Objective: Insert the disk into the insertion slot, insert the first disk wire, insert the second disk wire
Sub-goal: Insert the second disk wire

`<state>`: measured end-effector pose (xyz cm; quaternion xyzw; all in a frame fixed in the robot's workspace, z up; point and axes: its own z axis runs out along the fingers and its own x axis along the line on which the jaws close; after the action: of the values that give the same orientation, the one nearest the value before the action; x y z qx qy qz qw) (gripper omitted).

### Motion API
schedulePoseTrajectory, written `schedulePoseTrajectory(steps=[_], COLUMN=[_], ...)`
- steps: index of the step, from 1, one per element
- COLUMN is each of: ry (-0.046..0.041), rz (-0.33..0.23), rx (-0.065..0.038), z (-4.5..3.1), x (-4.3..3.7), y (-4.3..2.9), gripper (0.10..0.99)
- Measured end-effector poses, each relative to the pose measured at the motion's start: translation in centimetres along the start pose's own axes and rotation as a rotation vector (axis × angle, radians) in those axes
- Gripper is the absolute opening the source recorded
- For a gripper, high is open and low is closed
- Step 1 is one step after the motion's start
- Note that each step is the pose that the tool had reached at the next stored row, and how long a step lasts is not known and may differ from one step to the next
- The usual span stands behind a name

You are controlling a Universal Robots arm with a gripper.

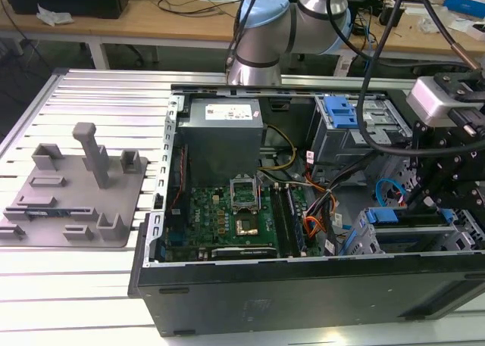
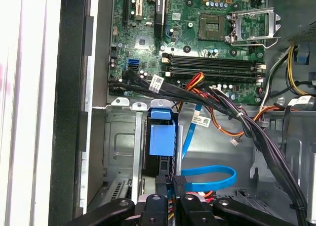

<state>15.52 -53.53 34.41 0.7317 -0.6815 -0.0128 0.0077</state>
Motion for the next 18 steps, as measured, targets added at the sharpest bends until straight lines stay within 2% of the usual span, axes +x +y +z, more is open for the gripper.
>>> schedulePoseTrajectory(steps=[18], ry=[0.0011], rz=[0.0], rx=[0.0], z=[0.78], x=[0.05], y=[-0.02], gripper=[0.161])
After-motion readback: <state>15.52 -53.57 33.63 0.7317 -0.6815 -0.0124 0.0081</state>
